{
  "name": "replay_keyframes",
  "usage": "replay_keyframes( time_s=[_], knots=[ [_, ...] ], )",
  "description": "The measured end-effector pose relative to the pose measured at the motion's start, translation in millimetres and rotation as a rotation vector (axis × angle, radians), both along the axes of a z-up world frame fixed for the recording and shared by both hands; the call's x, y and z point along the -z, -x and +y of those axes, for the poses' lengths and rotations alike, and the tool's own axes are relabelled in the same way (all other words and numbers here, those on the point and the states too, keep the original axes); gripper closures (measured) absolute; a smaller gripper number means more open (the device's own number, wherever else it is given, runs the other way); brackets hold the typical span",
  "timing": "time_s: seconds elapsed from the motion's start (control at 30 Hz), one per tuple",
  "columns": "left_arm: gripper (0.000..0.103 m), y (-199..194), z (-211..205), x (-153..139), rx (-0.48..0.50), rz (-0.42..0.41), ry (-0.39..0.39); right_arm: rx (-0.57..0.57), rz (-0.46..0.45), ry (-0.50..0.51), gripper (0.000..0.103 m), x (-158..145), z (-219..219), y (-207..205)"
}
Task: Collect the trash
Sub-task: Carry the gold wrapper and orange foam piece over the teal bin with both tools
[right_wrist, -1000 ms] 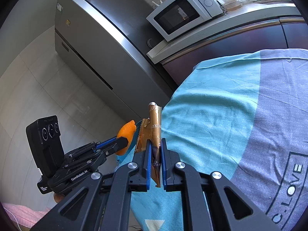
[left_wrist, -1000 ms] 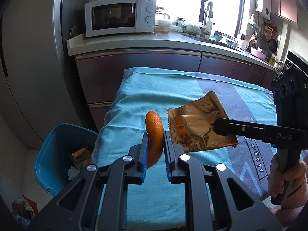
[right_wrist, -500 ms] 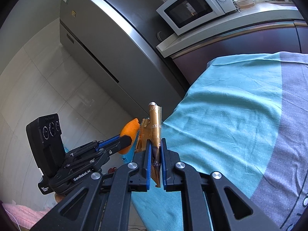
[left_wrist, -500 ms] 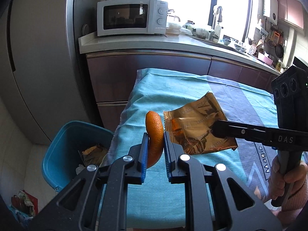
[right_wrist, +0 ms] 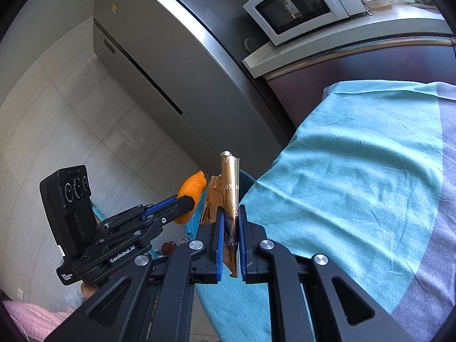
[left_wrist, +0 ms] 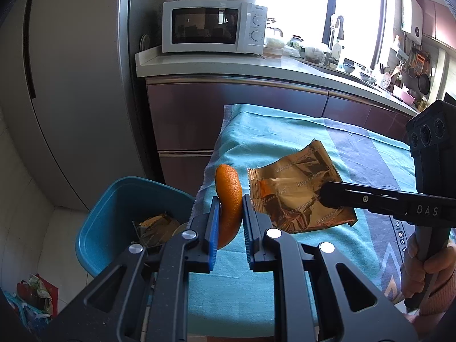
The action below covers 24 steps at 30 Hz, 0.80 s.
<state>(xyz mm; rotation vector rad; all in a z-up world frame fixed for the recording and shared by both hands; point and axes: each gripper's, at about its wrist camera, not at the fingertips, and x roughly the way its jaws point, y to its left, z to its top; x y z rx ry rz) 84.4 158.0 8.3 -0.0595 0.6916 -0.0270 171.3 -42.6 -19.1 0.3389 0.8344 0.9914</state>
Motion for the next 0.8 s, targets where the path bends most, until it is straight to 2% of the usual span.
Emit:
replay_keyframes(
  time_s=[0.8],
  knots=[
    [0.087, -1.7, 40.2, 0.7, -0.103, -0.004, 0.006, -0.056, -0.022, 0.029, 0.095, -12.0, 33.8, -4.0]
  ],
)
